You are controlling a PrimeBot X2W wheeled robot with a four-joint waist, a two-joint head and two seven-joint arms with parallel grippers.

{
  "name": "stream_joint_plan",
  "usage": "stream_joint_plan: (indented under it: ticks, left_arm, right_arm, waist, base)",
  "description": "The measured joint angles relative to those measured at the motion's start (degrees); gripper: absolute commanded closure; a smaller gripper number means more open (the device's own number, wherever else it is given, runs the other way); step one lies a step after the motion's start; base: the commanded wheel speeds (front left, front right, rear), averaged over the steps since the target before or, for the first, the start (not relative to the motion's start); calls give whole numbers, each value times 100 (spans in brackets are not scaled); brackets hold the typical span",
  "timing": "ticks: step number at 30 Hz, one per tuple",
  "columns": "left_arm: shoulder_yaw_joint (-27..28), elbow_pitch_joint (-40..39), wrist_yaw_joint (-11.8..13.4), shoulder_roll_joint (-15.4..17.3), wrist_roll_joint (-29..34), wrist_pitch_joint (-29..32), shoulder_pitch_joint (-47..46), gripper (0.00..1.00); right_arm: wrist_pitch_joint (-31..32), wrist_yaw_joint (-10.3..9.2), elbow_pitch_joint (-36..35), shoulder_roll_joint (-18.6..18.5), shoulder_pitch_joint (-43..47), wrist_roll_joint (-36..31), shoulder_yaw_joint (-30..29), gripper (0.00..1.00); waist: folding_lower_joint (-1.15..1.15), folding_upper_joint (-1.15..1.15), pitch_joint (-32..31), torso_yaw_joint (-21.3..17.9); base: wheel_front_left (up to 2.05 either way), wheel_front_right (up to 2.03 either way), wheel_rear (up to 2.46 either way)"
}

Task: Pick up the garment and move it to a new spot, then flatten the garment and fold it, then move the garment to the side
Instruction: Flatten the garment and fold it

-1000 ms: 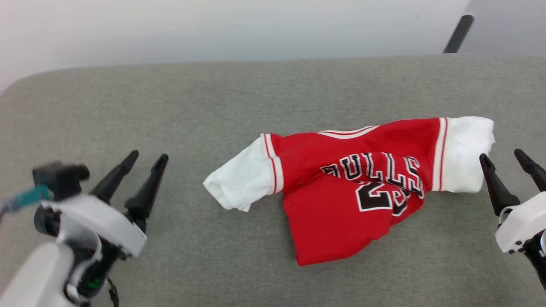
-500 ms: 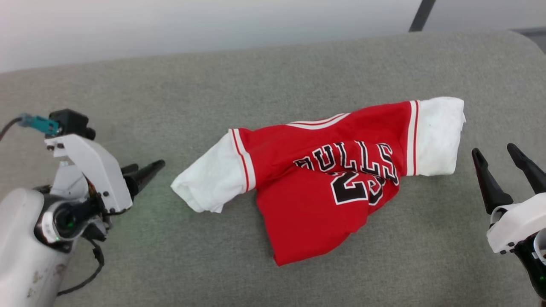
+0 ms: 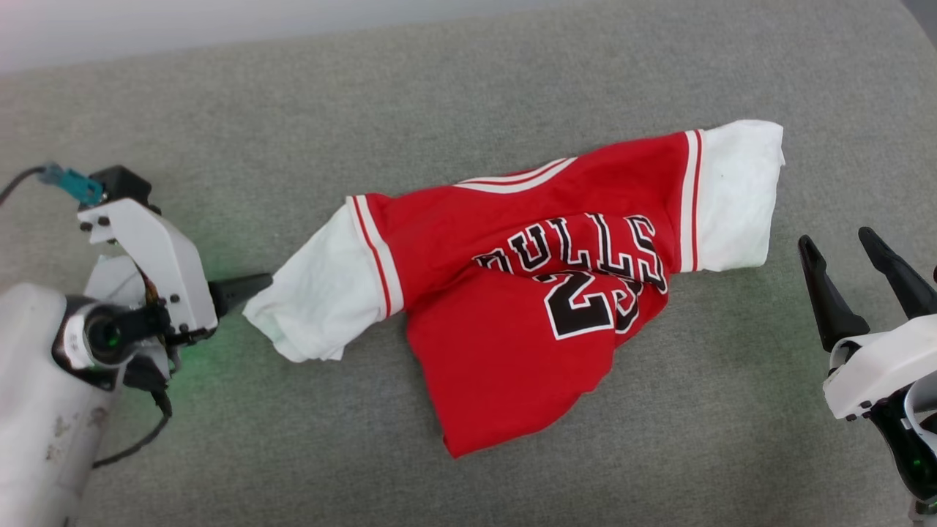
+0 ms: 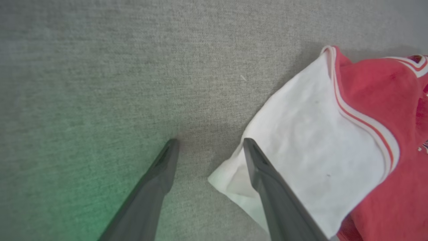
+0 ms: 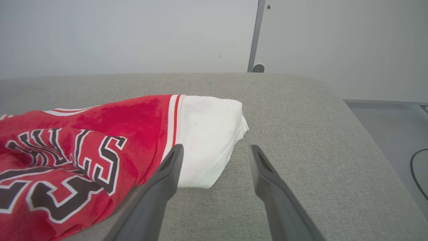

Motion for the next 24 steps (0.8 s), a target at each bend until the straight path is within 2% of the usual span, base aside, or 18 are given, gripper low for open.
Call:
stream_joint_plan:
  ticks: [2, 9, 19, 24]
  left_arm:
    - [-58, 70, 21, 7, 20, 110, -74, 0]
    - [-182, 134, 325, -11, 10, 602, -309, 0]
    - [-321, -270, 688, -47, -83, 1190, -299, 0]
    - [-423, -452, 720, -69, -37, 1221, -219, 0]
  right_arm:
    - [0, 0, 20, 9, -5, 0, 9, 0]
    - [7, 0, 52, 11, -48, -9, 20, 0]
    - [37, 0, 90, 18, -111, -41, 44, 0]
    - [43, 0, 91, 21, -130, -34, 69, 0]
  waist:
    - [0, 0, 62, -35]
    - [0, 0, 189, -58]
    - [0, 0, 176, 74]
    - [0, 0, 162, 114]
  base:
    - [0, 0, 0]
    - [0, 0, 0]
    - [0, 0, 0]
    - [0, 0, 0]
